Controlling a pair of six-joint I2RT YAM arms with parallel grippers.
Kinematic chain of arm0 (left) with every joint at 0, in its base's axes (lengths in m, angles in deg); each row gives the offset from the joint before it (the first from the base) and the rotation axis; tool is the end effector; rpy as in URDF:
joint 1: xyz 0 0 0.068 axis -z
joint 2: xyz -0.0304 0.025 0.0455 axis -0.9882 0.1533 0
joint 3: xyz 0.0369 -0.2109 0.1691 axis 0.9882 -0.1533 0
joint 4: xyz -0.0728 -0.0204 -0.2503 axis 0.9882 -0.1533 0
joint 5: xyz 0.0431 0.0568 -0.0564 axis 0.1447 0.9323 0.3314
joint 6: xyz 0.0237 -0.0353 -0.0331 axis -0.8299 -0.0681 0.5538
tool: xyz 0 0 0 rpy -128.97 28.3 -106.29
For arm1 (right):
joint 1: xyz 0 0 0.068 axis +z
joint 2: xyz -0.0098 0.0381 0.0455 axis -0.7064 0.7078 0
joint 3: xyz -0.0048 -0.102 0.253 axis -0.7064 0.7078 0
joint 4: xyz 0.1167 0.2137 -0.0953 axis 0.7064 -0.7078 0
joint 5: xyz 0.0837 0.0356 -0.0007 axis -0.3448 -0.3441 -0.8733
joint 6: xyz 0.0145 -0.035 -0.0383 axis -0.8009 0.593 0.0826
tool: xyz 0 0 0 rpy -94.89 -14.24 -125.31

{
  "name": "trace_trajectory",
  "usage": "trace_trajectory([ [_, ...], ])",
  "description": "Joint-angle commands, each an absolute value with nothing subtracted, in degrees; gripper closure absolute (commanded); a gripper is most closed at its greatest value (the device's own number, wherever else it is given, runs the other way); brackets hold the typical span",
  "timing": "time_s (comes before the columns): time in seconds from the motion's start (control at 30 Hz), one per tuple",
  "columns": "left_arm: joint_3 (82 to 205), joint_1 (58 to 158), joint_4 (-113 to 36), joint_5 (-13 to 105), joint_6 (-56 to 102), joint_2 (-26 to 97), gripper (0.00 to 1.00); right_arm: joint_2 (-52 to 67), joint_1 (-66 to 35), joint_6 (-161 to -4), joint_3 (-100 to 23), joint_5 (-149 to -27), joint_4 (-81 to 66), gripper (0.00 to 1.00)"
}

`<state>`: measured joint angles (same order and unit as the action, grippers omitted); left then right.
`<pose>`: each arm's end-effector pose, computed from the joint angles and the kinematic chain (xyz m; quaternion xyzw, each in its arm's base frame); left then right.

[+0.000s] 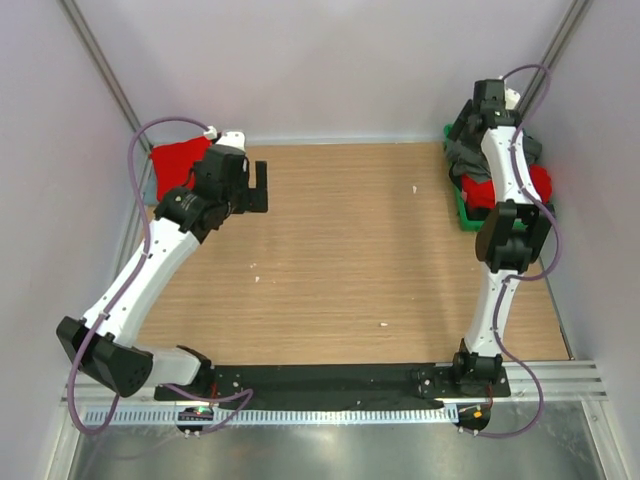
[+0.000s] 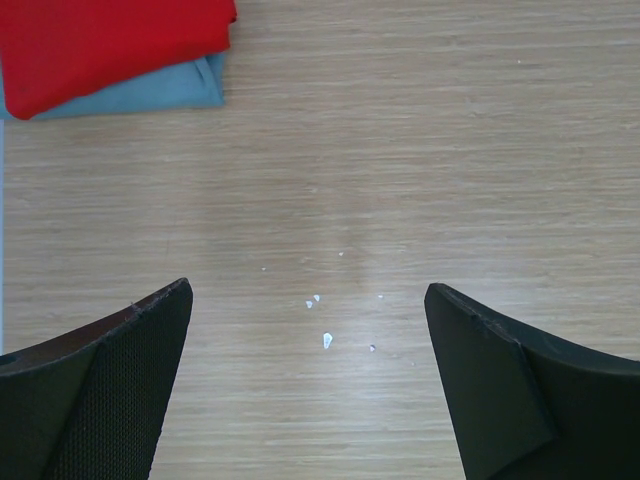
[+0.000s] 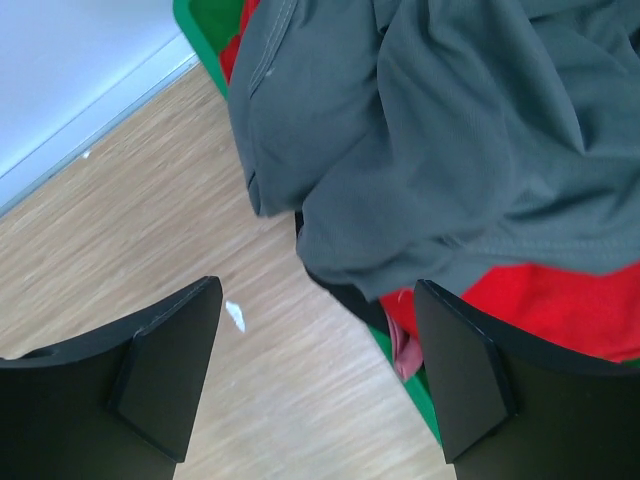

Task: Fold and stack the t-shirts
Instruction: Grab the tshirt from the pile

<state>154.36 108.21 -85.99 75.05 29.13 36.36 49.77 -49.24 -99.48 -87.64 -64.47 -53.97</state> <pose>0.2521 -0.1143 0.3928 -0.0080 0.8896 -0.0111 0.4566 0.4814 -0.0459 0.3258 0.2745 0.8755 -0.0605 0.3932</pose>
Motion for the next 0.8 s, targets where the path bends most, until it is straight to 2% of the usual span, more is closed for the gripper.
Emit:
trace_trajectory([
  [0.0, 154.20, 108.34, -85.34, 77.44, 27.77, 34.43, 0.00, 54.40, -49.16, -97.64, -95.02, -60.47, -55.68, 0.16],
  [0.1, 154.20, 108.34, -85.34, 77.88, 27.42, 34.43, 0.00, 58.36, -49.07, -97.73, -96.70, -59.68, -55.07, 0.18],
  [0.17, 154.11, 108.34, -85.34, 78.14, 27.33, 34.60, 0.00, 59.94, -49.16, -97.64, -96.80, -59.24, -54.19, 0.26],
  [0.2, 154.11, 108.34, -85.43, 78.06, 27.33, 34.60, 0.00, 60.21, -49.16, -97.64, -96.71, -58.72, -53.67, 0.40],
  [0.27, 154.20, 108.34, -85.51, 78.14, 27.33, 34.86, 0.00, 60.30, -49.16, -97.64, -96.54, -58.62, -53.05, 0.57],
  [0.3, 154.20, 108.34, -85.51, 78.23, 27.33, 34.86, 0.00, 60.13, -49.16, -97.73, -96.36, -58.36, -52.87, 0.77],
  [0.4, 154.20, 108.25, -85.60, 78.76, 27.33, 35.04, 0.00, 57.85, -48.99, -97.90, -95.92, -57.48, -52.69, 0.99],
  [0.6, 154.11, 108.25, -85.87, 79.98, 27.15, 35.74, 0.00, 50.12, -44.95, -94.92, -98.97, -55.72, -55.14, 0.99],
  [0.7, 154.11, 108.16, -86.04, 82.00, 27.15, 36.27, 0.00, 46.17, -36.79, -90.36, -104.52, -58.80, -58.13, 0.99],
  [0.77, 153.94, 107.99, -86.04, 83.06, 27.07, 36.45, 0.00, 43.44, -28.80, -87.64, -106.37, -55.22, -59.28, 0.99],
])
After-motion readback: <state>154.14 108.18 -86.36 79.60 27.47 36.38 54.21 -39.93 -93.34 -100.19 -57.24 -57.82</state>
